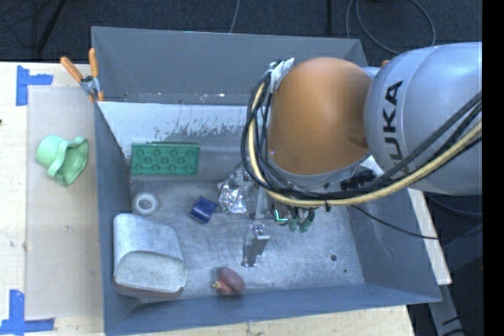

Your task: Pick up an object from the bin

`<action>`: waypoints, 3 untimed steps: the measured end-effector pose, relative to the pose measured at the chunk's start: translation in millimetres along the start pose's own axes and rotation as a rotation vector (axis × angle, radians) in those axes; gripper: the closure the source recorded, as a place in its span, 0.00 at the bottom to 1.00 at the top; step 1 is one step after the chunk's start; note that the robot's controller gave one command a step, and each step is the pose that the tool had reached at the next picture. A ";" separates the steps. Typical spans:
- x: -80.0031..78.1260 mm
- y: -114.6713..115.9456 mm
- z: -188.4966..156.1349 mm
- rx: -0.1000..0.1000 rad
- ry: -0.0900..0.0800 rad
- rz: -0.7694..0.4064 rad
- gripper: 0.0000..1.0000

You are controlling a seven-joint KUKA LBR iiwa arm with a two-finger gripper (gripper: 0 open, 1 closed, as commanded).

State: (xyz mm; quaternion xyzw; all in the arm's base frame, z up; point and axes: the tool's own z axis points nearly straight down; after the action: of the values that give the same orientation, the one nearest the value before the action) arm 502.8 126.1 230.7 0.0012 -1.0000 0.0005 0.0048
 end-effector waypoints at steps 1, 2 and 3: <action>-83.8 -30.9 66.1 0.000 -0.010 -0.038 0.00; -101.5 -39.7 158.4 -0.004 -0.012 0.251 0.00; -105.8 -39.6 152.5 -0.008 -0.027 0.253 1.00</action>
Offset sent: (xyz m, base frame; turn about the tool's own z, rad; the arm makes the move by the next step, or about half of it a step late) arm 0.0812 -0.0292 -0.0623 -0.0402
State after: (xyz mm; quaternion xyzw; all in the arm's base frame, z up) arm 607.2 86.6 77.2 -0.1249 -0.9921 -0.0028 -0.0085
